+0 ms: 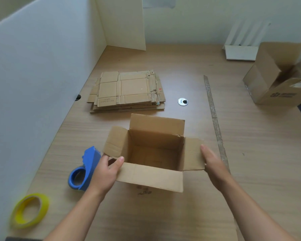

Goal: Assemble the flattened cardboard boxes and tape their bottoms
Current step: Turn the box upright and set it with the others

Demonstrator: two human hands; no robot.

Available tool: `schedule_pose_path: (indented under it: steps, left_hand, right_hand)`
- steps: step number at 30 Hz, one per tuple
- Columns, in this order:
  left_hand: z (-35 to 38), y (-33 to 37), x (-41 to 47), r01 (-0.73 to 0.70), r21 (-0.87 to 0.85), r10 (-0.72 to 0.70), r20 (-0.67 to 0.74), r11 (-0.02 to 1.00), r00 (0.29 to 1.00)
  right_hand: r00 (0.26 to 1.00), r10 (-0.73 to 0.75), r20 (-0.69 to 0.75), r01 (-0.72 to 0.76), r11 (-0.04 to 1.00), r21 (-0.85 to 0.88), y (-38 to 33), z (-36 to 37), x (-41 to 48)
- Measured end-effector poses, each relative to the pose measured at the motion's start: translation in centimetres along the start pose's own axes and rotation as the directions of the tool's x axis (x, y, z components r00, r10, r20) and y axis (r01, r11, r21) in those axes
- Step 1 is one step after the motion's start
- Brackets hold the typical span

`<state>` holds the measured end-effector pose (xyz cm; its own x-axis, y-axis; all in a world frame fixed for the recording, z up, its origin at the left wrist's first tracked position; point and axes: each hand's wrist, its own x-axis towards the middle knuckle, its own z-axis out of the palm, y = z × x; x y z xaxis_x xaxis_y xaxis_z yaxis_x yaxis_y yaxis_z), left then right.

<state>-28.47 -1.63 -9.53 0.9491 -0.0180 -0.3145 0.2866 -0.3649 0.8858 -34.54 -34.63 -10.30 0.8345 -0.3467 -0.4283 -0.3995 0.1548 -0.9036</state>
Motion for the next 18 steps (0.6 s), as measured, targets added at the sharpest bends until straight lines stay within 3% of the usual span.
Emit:
schedule_pose_path:
  steps: [2,4,6,9,12,15,18]
  left_hand:
    - [0.6,0.8,0.1,-0.06,0.002,0.06,0.062,0.998,0.996]
    - [1.1,1.3,0.0,-0.076,-0.007,0.076,0.177,0.997,0.981]
    - [1.2,1.3,0.0,-0.098,0.04,0.085,0.249,0.994,0.965]
    - [0.6,1.5,0.1,-0.095,0.015,0.088,0.245,0.995,0.965]
    - [-0.4,1.4,-0.1,-0.083,-0.027,0.088,0.288,0.996,0.953]
    - [-1.3,0.9,-0.5,-0.124,0.004,0.11,0.424,0.992,0.899]
    - [-2.0,0.7,-0.4,-0.187,0.101,0.112,0.502,0.977,0.858]
  right_hand:
    - [0.991,0.011,0.137,-0.027,0.993,0.116,0.0,1.1,-0.6]
    - [0.986,0.012,0.169,-0.043,0.983,0.181,-0.4,2.4,-0.7]
    - [0.985,0.003,0.171,-0.032,0.985,0.172,-1.1,3.2,-0.4]
    - [0.975,0.01,0.223,-0.027,0.997,0.073,-2.5,3.0,0.5]
    - [0.99,0.01,0.139,-0.021,0.996,0.083,-3.3,2.2,2.4]
    - [0.999,-0.009,0.039,0.003,0.987,0.16,-3.4,2.6,4.6]
    - [0.995,-0.005,0.096,-0.022,0.958,0.286,-3.9,3.7,5.9]
